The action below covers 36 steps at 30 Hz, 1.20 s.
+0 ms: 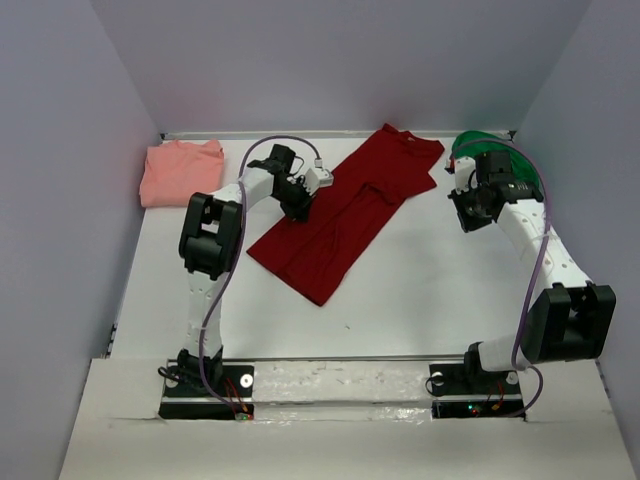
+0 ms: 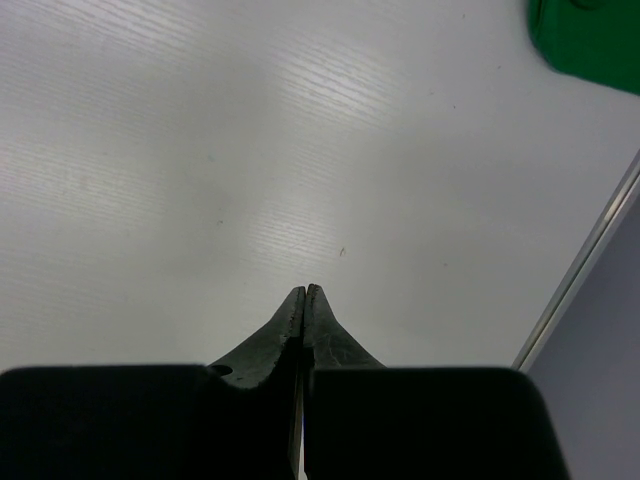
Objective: Fold and stack the t-shirts
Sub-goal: Rotate the tshirt 90 degrees
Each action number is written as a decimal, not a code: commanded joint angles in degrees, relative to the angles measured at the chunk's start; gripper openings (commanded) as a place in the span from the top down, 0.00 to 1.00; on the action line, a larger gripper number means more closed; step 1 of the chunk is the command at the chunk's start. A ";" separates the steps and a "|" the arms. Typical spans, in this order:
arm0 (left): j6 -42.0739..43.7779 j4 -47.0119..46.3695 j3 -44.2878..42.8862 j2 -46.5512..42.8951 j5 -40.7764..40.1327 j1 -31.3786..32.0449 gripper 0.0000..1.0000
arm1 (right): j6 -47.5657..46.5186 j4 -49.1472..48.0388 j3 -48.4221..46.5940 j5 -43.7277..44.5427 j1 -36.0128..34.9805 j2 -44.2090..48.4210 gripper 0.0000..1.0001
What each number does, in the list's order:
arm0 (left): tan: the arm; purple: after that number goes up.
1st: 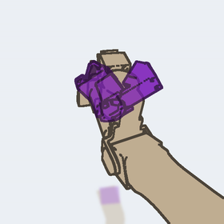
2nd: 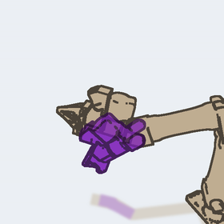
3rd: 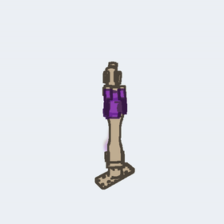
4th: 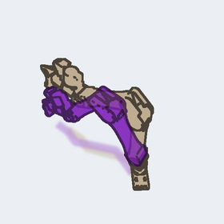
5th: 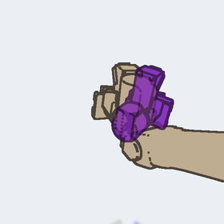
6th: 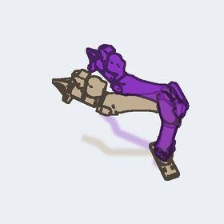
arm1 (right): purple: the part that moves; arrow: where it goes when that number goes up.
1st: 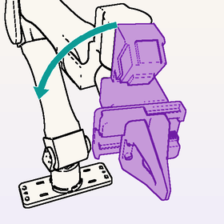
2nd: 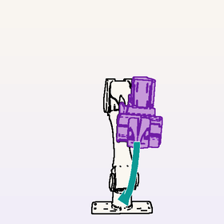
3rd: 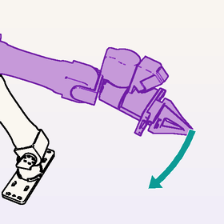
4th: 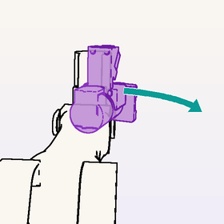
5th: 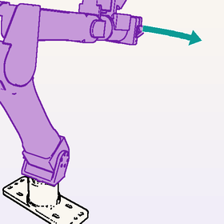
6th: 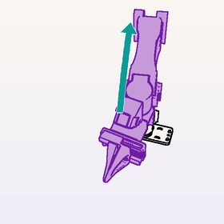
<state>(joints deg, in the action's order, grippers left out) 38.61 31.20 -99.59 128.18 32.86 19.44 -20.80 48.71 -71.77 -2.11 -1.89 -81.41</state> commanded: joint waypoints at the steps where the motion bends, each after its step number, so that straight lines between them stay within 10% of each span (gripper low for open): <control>1: 0.06 4.31 7.30 -2.67 -5.17 0.16 1.00 | 0.05 -1.69 0.31 -0.09 0.40 2.04 1.00; 15: -2.39 3.69 26.99 -15.58 -4.48 9.54 1.00 | 0.23 -2.48 3.65 -3.16 0.40 3.27 1.00; 36: -4.16 4.92 17.78 -8.48 1.24 30.03 1.00 | -0.03 -2.57 5.41 -3.87 0.40 3.80 1.00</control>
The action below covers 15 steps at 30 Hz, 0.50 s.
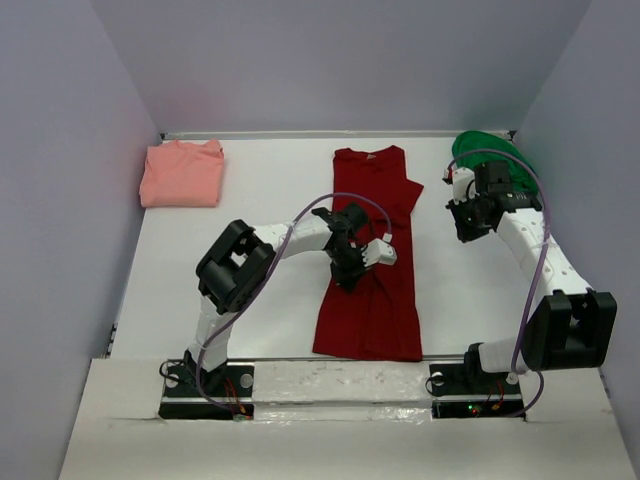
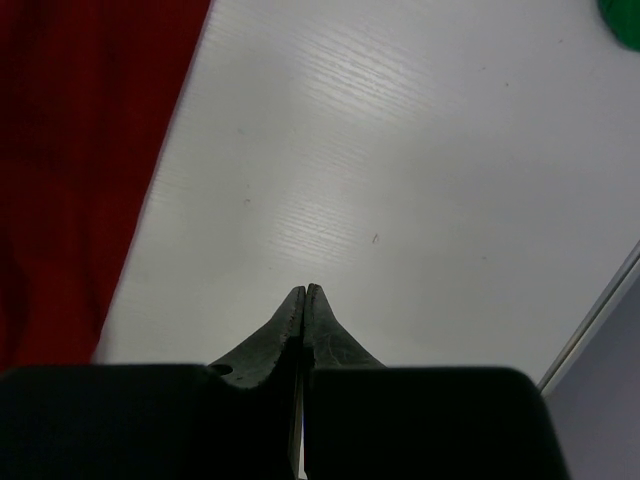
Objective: Fold and stack the t-shirts
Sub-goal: Rotate the tshirt 90 degrees
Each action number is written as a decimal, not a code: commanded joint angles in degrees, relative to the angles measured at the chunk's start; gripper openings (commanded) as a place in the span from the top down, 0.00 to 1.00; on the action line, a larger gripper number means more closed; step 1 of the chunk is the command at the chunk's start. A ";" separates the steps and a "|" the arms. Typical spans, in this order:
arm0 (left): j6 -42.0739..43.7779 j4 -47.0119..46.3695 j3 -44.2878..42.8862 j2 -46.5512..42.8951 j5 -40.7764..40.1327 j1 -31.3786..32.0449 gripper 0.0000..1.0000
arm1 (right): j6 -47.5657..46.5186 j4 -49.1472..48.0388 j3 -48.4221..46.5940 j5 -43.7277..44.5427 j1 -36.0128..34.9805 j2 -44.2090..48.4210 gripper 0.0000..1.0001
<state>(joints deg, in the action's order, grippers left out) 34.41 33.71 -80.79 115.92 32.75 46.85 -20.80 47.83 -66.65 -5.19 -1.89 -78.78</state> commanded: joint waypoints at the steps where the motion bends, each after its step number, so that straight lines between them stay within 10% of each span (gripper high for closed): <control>1: 0.13 2.41 -1.55 3.96 2.22 2.89 1.00 | -0.03 -1.69 0.21 -0.79 0.40 1.00 1.00; 15: -1.28 2.23 -3.23 0.11 -2.60 1.15 1.00 | -1.26 -1.95 -1.81 -6.05 0.40 -2.42 1.00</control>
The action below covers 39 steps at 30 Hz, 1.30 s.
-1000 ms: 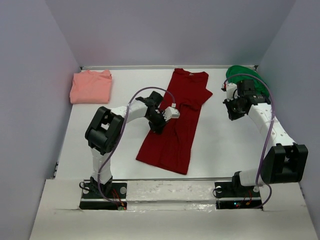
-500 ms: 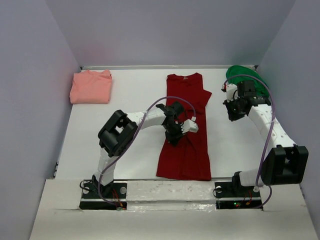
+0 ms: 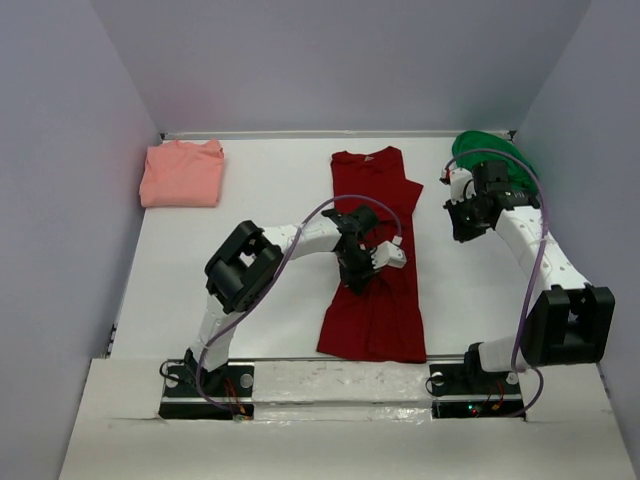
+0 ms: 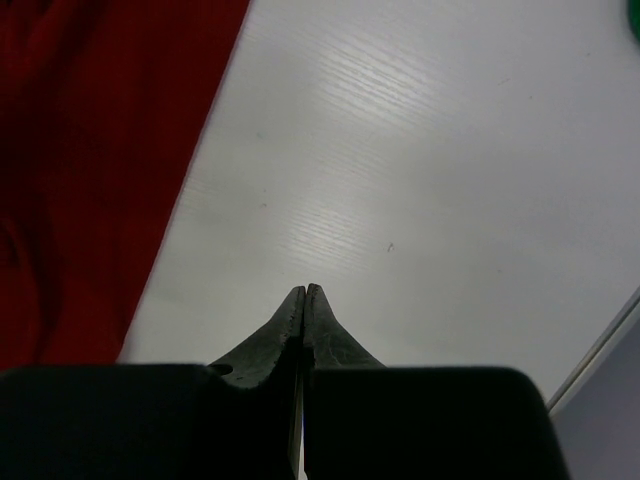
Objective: Fold and stack the t-shirts
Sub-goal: Rotate the tshirt 90 degrees
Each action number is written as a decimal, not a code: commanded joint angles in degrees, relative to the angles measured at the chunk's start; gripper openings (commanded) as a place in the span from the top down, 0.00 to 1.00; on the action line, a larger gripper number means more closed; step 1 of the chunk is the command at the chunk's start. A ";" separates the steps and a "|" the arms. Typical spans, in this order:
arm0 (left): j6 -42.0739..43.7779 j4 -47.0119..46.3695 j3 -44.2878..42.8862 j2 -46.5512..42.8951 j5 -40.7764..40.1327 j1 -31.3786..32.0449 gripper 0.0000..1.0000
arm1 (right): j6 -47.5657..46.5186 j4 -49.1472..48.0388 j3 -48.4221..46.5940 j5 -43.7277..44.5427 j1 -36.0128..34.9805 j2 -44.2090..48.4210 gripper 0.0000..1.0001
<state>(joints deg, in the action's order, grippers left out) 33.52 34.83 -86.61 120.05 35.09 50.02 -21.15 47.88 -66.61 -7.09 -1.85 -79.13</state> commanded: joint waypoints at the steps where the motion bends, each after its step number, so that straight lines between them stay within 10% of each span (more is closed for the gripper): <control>1: -0.64 0.51 3.11 -6.21 -5.03 -3.77 1.00 | -1.52 -2.35 -3.51 -5.11 0.35 -4.78 1.00; 26: -6.27 -6.17 16.28 -37.07 -3.97 -45.00 1.00 | -0.21 10.47 -70.75 -20.59 -2.01 -62.87 1.00; 39: -7.24 -8.11 21.48 -42.26 -6.61 -51.34 1.00 | -3.72 11.72 -65.86 -24.28 -6.32 -62.99 1.00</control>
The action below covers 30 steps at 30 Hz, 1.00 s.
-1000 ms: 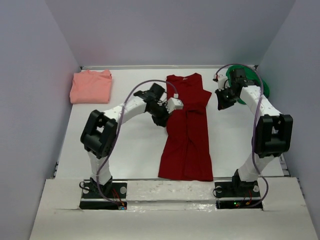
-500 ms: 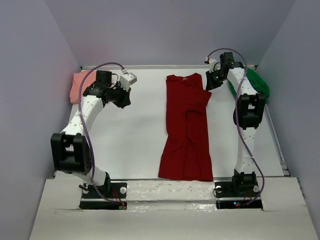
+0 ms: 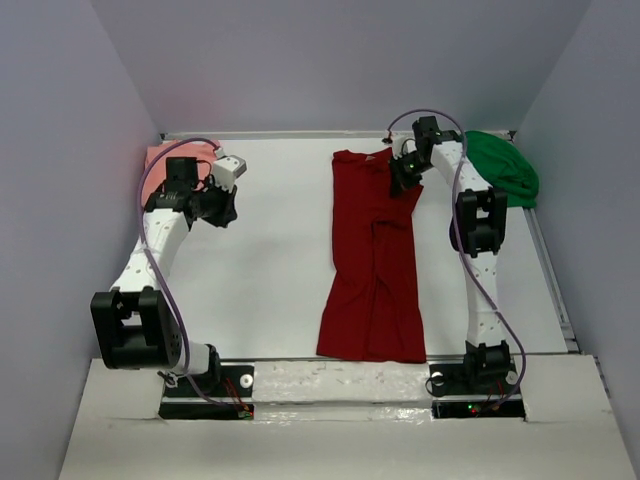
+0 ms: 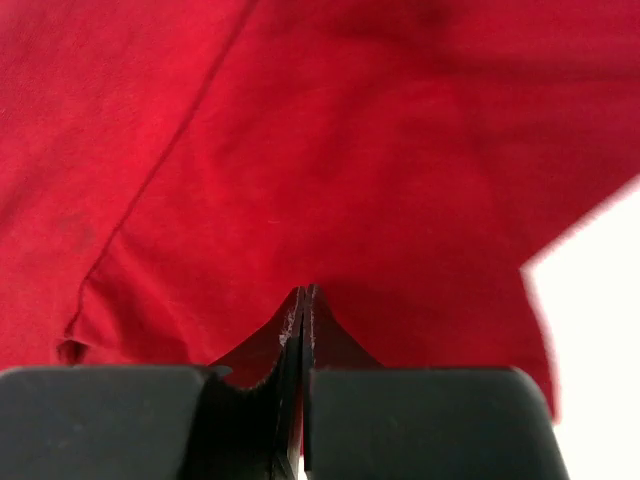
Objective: Fold and stack the t-shirts
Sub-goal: Rotate the tshirt 90 degrees
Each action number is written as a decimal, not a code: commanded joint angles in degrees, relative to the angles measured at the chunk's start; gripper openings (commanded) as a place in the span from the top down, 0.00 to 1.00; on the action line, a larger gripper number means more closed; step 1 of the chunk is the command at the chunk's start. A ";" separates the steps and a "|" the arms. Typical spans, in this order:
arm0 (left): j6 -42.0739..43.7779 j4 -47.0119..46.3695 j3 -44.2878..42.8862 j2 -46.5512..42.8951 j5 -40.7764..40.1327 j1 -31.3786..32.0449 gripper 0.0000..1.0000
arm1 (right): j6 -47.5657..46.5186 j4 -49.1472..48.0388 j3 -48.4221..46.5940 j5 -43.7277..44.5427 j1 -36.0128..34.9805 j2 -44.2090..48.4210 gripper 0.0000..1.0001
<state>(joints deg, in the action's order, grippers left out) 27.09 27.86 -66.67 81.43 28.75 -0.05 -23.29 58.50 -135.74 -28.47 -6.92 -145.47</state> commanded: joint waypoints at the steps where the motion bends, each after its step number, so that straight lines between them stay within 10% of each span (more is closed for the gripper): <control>1: -0.81 -1.31 1.98 -3.82 -0.80 -1.35 1.00 | -1.76 0.31 6.42 -2.91 -1.26 5.00 1.00; 30: -1.43 -3.16 8.75 -10.06 -2.30 -8.56 1.00 | -4.22 -8.04 -10.25 6.57 -8.81 -8.61 1.00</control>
<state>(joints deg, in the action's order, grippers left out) 26.39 25.50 -58.61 72.47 26.09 -7.33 -27.18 57.69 -144.09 -27.35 -15.20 -151.79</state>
